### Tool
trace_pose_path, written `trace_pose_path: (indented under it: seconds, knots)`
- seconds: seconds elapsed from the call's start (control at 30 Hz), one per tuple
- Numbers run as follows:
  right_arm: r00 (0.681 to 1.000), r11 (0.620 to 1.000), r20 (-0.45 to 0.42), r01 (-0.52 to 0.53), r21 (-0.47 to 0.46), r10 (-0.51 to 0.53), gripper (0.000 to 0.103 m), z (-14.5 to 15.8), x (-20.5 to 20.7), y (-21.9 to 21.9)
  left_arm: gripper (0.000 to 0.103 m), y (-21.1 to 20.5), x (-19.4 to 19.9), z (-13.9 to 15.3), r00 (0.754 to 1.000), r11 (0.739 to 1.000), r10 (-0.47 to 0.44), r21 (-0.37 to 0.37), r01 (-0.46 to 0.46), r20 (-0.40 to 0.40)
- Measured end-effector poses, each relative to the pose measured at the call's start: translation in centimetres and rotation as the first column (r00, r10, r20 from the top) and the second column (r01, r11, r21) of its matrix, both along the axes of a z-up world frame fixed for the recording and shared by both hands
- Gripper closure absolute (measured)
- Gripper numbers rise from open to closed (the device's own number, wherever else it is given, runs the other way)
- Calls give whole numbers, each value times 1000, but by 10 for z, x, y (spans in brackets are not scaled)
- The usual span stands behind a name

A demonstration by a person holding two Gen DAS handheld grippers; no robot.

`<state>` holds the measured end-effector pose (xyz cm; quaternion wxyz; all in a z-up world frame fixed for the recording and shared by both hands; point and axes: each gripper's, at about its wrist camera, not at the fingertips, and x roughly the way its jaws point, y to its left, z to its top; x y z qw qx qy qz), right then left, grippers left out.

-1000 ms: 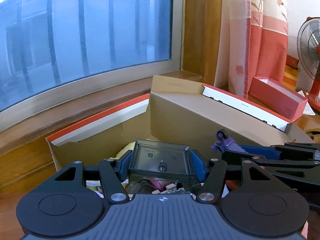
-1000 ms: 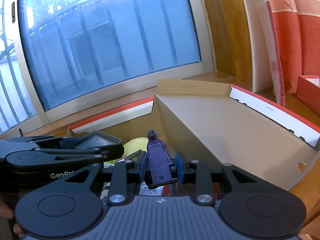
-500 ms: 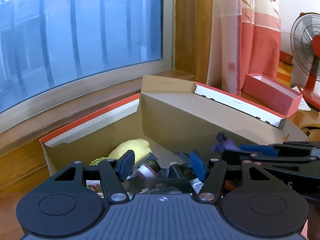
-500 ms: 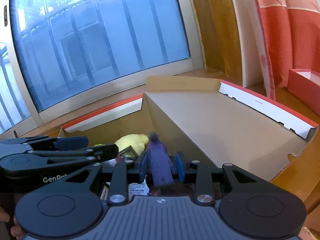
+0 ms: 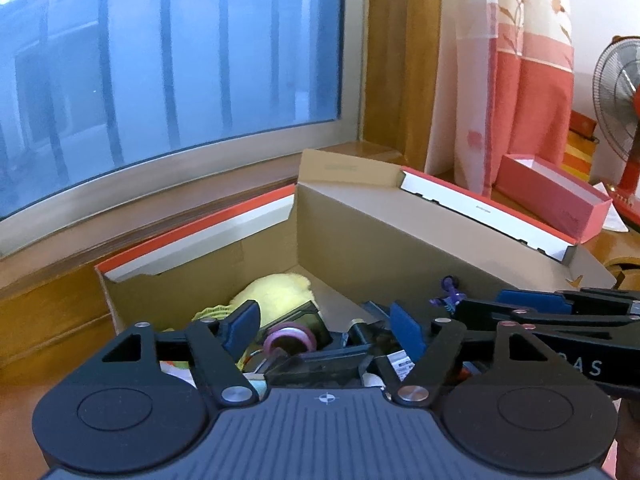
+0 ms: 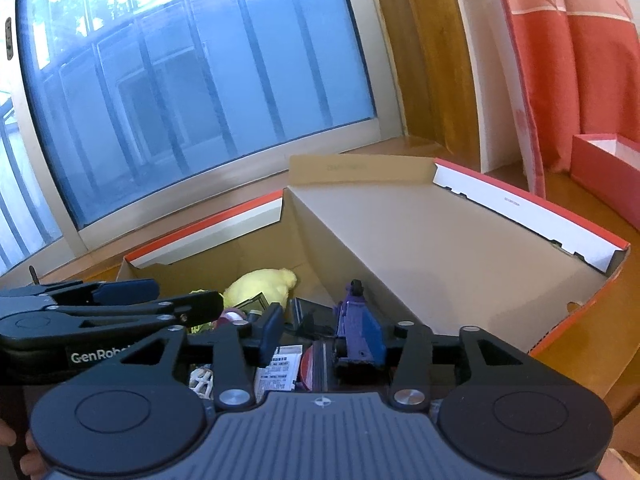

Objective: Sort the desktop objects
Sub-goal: 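Lower both tools into the box and open them to release the objects, then move both open tools back toward the cluttered desk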

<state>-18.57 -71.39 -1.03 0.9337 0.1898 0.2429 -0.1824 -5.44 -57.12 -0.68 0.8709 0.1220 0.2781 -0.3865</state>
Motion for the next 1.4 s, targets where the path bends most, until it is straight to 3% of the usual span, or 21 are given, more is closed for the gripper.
trace_pose_path:
  seconds: [0.33,0.6,0.83,1.13,1.4]
  knots:
    - [1000,1000,-10,5,-20,-5,29,2,0,7,11,28,-1,5,996,996,87,-17,-87,-3]
    - [999,998,6,-46,-41,46,25,8,10,24,0,62,-7,11,983,983,184,-16,-184,17]
    - [994,992,41,-103,-66,106,21,17,21,58,0,115,-10,16,951,951,308,3,-308,28]
    - [983,980,46,-175,-97,180,16,29,29,153,0,225,-11,20,908,908,417,14,-418,27]
    - [960,958,20,-278,-71,280,14,23,44,284,0,354,-15,16,847,845,530,62,-531,31]
